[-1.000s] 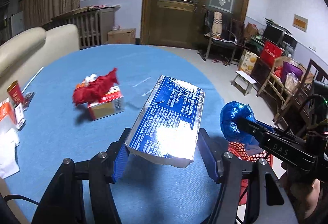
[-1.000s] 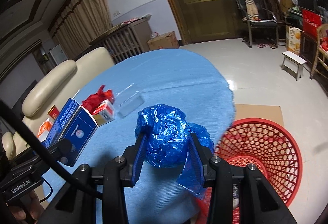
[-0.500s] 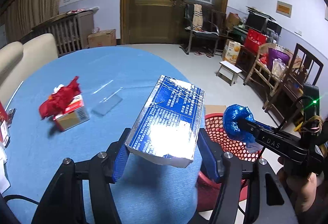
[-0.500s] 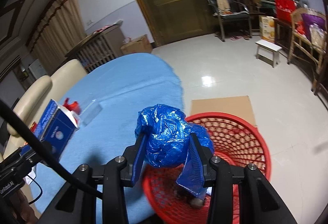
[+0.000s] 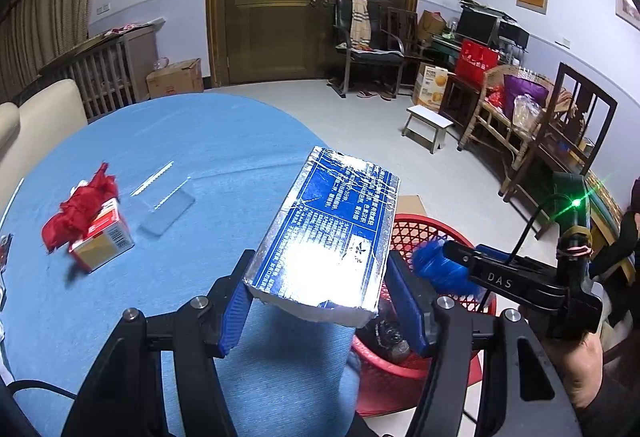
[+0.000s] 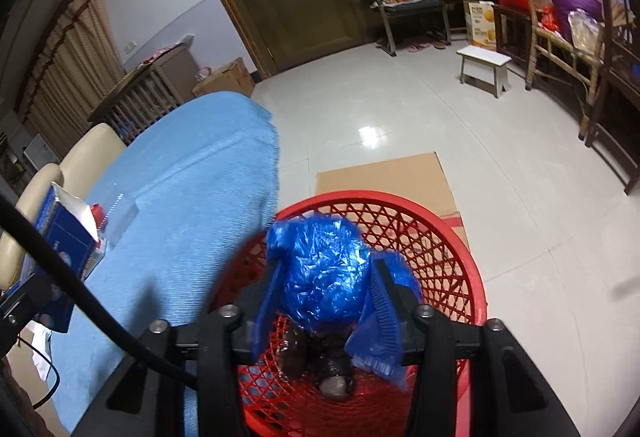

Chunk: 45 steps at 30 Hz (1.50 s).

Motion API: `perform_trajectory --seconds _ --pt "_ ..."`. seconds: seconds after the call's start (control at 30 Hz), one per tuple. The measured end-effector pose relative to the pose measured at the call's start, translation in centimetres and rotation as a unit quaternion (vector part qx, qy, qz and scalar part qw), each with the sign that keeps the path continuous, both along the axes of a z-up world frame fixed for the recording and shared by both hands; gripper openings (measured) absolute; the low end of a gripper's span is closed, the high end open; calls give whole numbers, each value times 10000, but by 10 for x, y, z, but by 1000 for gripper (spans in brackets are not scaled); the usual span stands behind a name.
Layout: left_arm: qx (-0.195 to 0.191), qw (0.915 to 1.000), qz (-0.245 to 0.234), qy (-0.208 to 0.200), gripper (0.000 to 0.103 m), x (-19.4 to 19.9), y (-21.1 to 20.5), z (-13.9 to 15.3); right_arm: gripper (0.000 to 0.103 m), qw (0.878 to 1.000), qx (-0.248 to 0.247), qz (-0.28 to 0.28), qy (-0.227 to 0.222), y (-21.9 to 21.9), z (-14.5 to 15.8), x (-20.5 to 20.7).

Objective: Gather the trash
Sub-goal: 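Carry the blue bag and the box over the red wastebasket, then open both grippers to drop the blue bag and box into the wastebasket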

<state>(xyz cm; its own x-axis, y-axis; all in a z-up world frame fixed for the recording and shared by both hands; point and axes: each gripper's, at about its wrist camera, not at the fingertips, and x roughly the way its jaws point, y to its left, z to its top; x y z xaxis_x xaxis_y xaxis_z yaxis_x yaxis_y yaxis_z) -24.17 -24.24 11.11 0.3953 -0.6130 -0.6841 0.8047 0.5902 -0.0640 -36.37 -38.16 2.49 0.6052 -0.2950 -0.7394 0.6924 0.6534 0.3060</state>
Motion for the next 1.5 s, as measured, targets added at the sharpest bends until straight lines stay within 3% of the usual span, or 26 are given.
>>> perform_trajectory --seconds 0.03,0.07,0.4,0.7,0.97,1.17,1.5 --pt "12 10000 -32 -1 65 -1 -3 0 71 10000 21 -48 6 -2 -2 -2" --pt "26 10000 -67 2 65 -2 -6 -1 73 9999 41 -129 -6 -5 -2 -5" --pt "184 9986 -486 16 65 -22 -38 -8 73 9974 22 -673 -268 -26 10 -39" --pt "334 9960 -821 47 65 -36 -63 -12 73 9915 -146 -1103 -679 -39 38 -69" --pt "452 9938 -1008 107 66 -45 -83 -19 73 9883 -210 -1250 -851 -46 52 -86" --pt "889 9892 -1163 -8 73 -50 -102 -27 74 9858 -210 -1398 -908 -51 55 -98" --pt "685 9950 -726 32 74 -20 -62 -12 74 9899 -207 -1118 -843 -35 59 -79"
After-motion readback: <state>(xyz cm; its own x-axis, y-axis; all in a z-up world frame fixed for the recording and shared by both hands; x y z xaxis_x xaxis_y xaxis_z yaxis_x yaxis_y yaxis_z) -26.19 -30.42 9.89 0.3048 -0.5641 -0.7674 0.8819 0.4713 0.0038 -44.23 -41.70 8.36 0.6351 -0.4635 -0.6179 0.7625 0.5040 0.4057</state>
